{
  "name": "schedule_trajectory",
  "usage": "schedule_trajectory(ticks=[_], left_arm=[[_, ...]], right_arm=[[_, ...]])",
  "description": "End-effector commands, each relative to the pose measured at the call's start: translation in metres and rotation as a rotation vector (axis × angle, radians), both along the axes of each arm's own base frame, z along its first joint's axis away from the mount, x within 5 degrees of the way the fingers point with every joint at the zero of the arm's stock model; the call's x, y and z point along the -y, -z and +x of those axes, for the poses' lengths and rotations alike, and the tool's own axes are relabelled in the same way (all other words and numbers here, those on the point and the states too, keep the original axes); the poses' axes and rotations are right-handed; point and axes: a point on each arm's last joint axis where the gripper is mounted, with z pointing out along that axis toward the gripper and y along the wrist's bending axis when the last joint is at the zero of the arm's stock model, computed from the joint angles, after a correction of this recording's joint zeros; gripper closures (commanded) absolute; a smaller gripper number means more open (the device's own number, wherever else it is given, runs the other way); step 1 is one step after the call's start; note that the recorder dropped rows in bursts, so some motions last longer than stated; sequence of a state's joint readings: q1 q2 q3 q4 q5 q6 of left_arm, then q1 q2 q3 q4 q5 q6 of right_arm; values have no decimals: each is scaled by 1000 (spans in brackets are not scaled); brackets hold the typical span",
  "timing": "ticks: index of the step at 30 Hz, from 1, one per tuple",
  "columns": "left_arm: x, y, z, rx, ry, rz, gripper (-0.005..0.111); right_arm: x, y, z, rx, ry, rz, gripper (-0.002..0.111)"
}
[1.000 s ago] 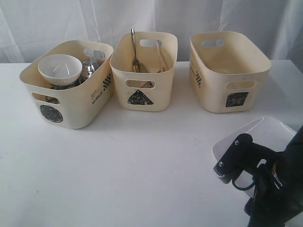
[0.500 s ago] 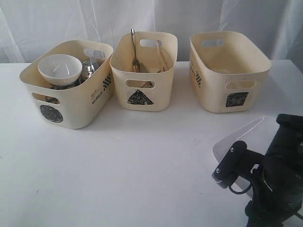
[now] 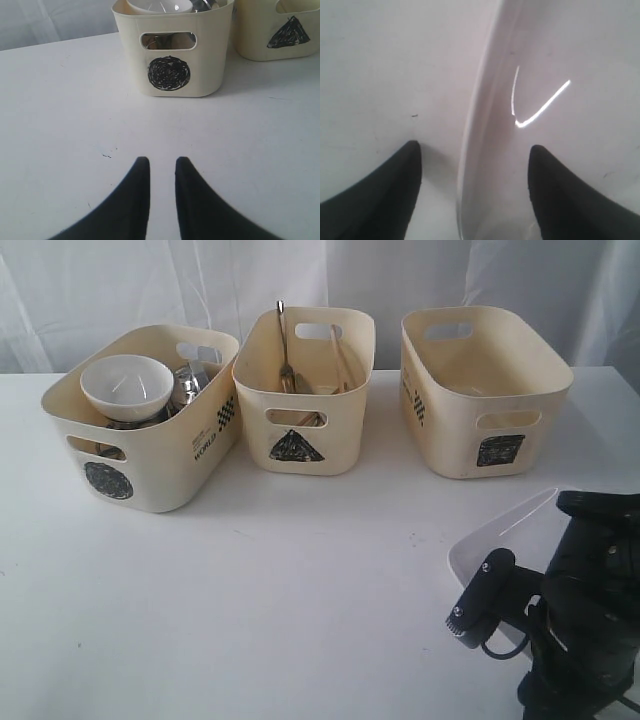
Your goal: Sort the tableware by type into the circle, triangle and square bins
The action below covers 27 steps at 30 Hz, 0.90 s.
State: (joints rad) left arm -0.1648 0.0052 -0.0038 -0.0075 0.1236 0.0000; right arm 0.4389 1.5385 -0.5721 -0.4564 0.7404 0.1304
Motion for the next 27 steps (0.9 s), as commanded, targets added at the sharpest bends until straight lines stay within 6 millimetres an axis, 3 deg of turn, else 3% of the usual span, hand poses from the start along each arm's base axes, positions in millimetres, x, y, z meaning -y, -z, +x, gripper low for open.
schedule_trajectory(ticks=[1, 13, 19, 27], left_arm=[[0, 1, 0, -4, -4, -8, 81], [0, 1, 0, -4, -4, -8, 81], [0, 1, 0, -4, -4, -8, 81], [0, 1, 0, -4, -4, -8, 81]], right_arm=[[1, 0, -1, -8, -2, -19, 50], [2, 0, -1, -6, -1, -23, 59], [2, 0, -1, -6, 18, -25, 79], [2, 0, -2, -7, 24, -24, 92]])
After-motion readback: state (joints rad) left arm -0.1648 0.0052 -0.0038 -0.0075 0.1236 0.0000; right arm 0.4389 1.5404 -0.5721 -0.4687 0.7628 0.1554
